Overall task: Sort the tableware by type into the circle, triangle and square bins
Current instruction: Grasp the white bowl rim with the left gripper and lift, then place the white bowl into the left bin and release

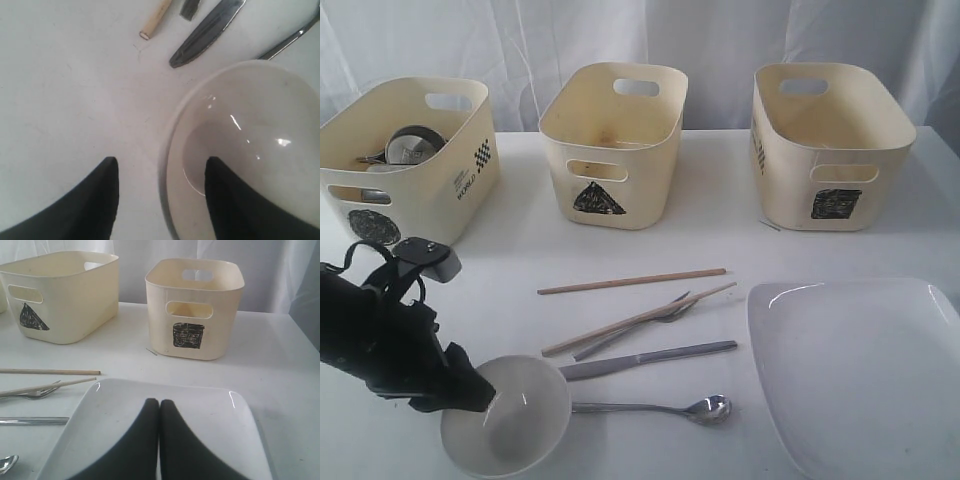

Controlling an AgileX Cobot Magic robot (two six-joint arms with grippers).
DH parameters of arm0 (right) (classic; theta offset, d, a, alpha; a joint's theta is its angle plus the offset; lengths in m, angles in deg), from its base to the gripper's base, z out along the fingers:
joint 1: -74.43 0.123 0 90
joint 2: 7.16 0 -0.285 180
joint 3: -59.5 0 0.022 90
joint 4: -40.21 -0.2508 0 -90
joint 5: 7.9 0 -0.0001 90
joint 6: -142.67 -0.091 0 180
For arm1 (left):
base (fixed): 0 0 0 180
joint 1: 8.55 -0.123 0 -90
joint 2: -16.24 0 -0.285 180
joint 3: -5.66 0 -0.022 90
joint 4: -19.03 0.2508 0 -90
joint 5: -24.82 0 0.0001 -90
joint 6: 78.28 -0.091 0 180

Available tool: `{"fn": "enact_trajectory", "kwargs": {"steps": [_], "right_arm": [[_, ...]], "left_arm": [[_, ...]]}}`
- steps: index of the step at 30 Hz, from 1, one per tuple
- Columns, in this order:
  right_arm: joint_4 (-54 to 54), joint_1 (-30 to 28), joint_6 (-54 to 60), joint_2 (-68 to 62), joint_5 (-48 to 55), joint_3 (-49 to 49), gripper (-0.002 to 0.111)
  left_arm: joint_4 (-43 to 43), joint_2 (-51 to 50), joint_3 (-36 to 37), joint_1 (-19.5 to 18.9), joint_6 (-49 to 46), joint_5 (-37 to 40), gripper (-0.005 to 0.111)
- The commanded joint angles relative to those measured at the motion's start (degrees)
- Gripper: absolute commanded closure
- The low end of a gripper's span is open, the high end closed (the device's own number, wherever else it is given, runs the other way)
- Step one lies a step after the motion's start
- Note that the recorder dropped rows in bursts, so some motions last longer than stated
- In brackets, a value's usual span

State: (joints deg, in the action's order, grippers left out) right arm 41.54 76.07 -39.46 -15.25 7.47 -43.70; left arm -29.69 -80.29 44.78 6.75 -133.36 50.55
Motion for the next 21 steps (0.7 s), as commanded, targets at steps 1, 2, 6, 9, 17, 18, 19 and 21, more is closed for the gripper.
{"fn": "enact_trajectory", "kwargs": {"steps": [1,2,6,9,17,18,19,21], "right_arm": [[0.13,-0.32,-0.30,0.31,-0.31,0.41,0.108],[0.13,-0.32,-0.30,0.31,-0.31,0.41,0.108],[0.13,-0.32,-0.30,0.31,-0.31,0.41,0.108],[0.13,-0.32,-0.30,0.31,-0.31,0.41,0.108],[0.13,-0.32,-0.30,0.31,-0.31,0.41,0.108],[0.13,-0.32,-0.30,0.31,-0.31,0.41,0.108],[0.13,-0.32,-0.30,0.31,-0.31,0.41,0.108],[0.13,-0.32,-0.30,0.31,-0.31,0.41,0.108]], "left_arm": [[-1.41,-1.61,0.31,0.26,-0.40,0.63,0.052],[-1.41,-1.72,0.31,0.26,-0.40,0.60,0.056],[-1.00,-1.84,0.04,0.16,0.25,-0.37,0.094],[3.15,-1.61,-1.82,-0.13,3.73,-0.26,0.106],[28.58,6.80,-15.20,-0.37,25.33,-0.84,0.107],[31.93,7.69,-17.51,-0.37,28.11,-1.17,0.107],[35.26,8.25,-19.95,-0.62,30.77,-1.68,0.107],[40.12,8.62,-24.28,-1.60,34.78,-2.65,0.107]]}}
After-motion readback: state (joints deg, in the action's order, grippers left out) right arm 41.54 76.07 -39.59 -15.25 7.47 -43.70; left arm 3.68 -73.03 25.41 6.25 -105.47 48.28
